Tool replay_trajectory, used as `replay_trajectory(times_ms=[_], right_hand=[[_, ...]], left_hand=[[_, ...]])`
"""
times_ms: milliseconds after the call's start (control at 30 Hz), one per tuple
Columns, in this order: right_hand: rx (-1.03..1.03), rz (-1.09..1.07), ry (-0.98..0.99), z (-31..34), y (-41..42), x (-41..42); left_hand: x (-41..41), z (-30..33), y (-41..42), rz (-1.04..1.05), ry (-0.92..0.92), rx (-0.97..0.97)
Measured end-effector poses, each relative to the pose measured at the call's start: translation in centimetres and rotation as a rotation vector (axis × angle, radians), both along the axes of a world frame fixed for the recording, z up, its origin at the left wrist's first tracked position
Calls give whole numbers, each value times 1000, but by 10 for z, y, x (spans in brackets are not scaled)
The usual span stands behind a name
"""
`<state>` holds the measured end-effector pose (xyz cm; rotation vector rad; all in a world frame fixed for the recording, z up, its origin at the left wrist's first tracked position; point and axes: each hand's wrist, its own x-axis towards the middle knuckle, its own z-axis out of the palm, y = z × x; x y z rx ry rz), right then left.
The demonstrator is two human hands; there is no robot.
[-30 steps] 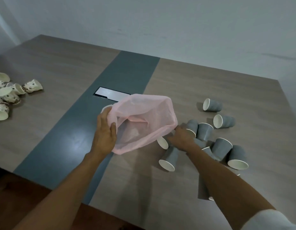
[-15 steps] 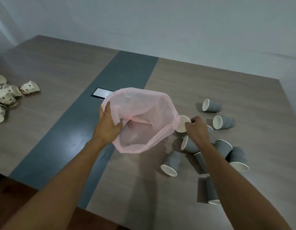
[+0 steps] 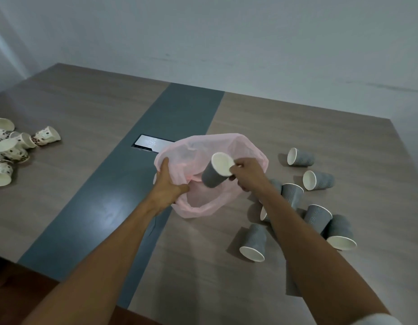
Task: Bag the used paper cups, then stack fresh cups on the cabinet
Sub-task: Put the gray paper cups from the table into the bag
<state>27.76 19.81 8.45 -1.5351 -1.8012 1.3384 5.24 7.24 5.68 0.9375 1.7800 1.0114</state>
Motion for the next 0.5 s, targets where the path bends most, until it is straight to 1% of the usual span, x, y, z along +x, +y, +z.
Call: replay_trajectory(times_ms=[67,133,233,300,333,433,500], right_hand=[[-48,47,-53,-11,-3,-8],[-57,11,-46,-13,-3,-8],[26,-72,-76,-9,5,12],[48,-103,-178,-4,10,37],[22,-57,-274,-2,11,51],[-187,280,-612,-15,4,88],[-263,490,-734,-34,-12,101]], left_hand=[[1,-2,1,-4,-19,6],[5,-2,1,4,-44,12],[6,-6,4,53,-60,29],[3,-10,6,94,-63,34],[1,-12,8,112,-67,37],[-2,-17,15,137,-41,63],[-1,-18,19,146,-21,78]])
